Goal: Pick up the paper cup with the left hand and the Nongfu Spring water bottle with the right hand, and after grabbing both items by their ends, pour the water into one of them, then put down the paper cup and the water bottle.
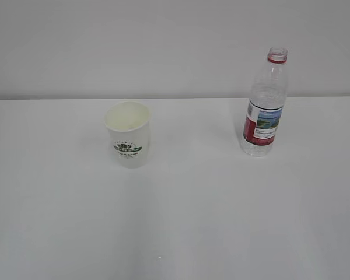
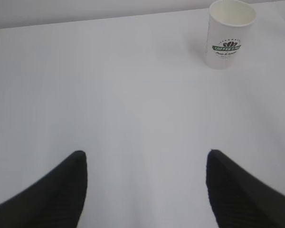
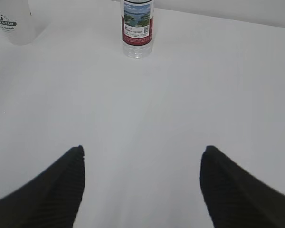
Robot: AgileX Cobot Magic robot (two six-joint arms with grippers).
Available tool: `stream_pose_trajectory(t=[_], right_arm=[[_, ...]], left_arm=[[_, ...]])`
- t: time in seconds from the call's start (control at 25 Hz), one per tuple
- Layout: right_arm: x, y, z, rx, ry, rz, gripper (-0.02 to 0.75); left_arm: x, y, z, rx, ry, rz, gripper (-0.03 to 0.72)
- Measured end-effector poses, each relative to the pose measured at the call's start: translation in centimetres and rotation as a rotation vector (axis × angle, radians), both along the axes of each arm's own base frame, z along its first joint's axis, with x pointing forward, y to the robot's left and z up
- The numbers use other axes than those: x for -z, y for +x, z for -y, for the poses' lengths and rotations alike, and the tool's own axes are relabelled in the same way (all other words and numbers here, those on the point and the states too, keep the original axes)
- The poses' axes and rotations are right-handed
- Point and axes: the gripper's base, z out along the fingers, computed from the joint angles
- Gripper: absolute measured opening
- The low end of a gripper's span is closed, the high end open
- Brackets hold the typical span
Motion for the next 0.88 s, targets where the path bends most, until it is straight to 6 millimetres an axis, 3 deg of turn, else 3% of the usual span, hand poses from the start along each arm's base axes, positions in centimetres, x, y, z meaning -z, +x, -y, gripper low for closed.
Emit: stream_pose_trajectory(t=[0.88], right_arm=[[0.0,0.0,0.0,0.0,0.0,0.0,0.568]], left_arm=[[0.0,0.0,0.0,0.0,0.0,0.0,0.57]])
